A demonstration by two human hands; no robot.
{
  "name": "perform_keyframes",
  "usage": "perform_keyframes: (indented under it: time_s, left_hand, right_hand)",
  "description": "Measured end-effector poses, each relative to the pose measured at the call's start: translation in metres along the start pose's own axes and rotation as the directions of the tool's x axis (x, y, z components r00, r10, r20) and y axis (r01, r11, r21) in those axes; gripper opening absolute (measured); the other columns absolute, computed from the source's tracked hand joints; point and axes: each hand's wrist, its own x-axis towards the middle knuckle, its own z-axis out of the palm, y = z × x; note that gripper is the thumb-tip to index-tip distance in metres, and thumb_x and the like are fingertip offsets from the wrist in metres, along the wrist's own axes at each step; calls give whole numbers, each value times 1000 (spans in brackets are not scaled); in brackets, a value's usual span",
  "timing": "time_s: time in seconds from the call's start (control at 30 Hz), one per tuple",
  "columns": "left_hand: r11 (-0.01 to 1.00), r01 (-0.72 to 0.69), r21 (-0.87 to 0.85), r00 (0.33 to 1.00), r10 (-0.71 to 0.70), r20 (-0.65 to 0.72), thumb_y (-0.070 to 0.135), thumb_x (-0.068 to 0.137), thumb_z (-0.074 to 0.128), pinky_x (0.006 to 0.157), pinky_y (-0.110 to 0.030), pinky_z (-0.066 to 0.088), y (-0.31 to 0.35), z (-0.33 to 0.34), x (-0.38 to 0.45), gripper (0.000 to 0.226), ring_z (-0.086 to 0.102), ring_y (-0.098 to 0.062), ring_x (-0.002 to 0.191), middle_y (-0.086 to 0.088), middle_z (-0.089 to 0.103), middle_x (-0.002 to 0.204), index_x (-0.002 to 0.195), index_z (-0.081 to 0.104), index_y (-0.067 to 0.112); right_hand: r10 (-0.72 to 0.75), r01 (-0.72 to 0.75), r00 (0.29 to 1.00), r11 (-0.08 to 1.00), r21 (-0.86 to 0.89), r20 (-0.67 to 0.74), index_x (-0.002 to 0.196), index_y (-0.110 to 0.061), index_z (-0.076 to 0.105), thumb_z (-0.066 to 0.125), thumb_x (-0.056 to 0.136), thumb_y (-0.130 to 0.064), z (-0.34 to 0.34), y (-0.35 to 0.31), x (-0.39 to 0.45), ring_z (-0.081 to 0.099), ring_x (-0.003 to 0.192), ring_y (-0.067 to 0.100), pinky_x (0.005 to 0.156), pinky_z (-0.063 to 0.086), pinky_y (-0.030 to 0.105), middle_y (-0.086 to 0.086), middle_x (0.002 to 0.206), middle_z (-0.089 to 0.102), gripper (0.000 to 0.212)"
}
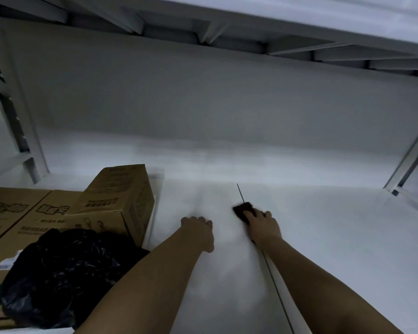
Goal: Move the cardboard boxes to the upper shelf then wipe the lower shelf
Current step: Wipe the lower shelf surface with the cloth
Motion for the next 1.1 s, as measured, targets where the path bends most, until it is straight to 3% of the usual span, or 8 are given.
perform_keyframes:
  time_s: [0.13, 0.3, 0.4, 0.5, 0.67, 0.77, 0.93, 1.1]
  left_hand:
    - [999, -9, -47, 998, 12, 66, 56, 88, 49, 115, -52, 15, 12, 3, 1, 86, 13, -33, 143, -8, 8, 158, 153, 5, 21]
    - [996, 5, -85, 990, 8, 144, 67, 78, 56, 115, -49, 13, 24, 1, 5, 103, 7, -32, 145, -8, -4, 159, 152, -2, 24]
    - [999, 0, -53, 984, 9, 176, 68, 71, 63, 114, -46, 15, 25, -3, 8, 112, 11, -32, 144, -7, -6, 159, 152, -4, 28]
    - [1000, -17, 8, 985, 16, 173, 67, 64, 70, 112, -44, 19, 28, -5, 10, 115, 21, -29, 142, -7, 3, 158, 152, 5, 30]
    - [998, -32, 51, 985, 23, 169, 69, 55, 74, 108, -43, 30, 34, -6, 12, 115, 34, -29, 136, -2, 26, 153, 148, 19, 31]
    - [998, -28, 48, 982, 19, 187, 69, 54, 75, 107, -43, 32, 34, -8, 14, 117, 31, -30, 137, -1, 27, 153, 149, 18, 31]
    - [999, -15, 39, 969, 5, 245, 64, 59, 77, 109, -47, 33, 36, -13, 15, 119, 24, -34, 138, -3, 19, 155, 151, 8, 31]
    - [1000, -8, 17, 949, 2, 314, 53, 68, 78, 111, -50, 30, 43, -17, 17, 124, 23, -31, 141, -10, 12, 157, 152, -9, 21]
  right_hand:
    - [125, -126, 992, 991, 38, 35, 142, -17, 34, 42, 93, -11, -2, -3, 0, 39, 121, 32, 92, 39, 34, 12, 141, 42, 50]
    - [-194, 194, 981, 980, 38, 8, 148, -20, 29, 47, 94, -14, -2, -34, 7, 36, 126, 34, 98, 37, 38, 10, 148, 36, 57]
    - [-244, 244, 970, 970, 5, 0, 149, -22, 28, 43, 96, -15, 1, -25, 7, 36, 127, 32, 99, 37, 38, 7, 150, 35, 56]
    - [-141, 141, 990, 990, 3, -3, 148, -21, 30, 45, 94, -15, 1, -1, 4, 37, 126, 32, 98, 39, 37, 7, 150, 35, 56]
    - [232, -231, 971, 973, -31, 48, 139, -16, 35, 45, 93, -15, -2, 40, -6, 41, 121, 30, 91, 40, 32, 12, 138, 43, 47]
    - [274, -274, 959, 962, -17, 75, 135, -15, 37, 46, 94, -17, -4, 31, -2, 40, 121, 29, 90, 40, 30, 12, 136, 44, 42]
    - [25, -27, 999, 999, 39, 32, 141, -14, 34, 49, 92, -12, -1, -13, 8, 36, 125, 34, 94, 40, 36, 14, 142, 40, 52]
    - [-299, 299, 954, 954, 16, 6, 150, -23, 28, 37, 98, -12, 1, -8, 8, 35, 128, 31, 100, 36, 37, 4, 154, 30, 54]
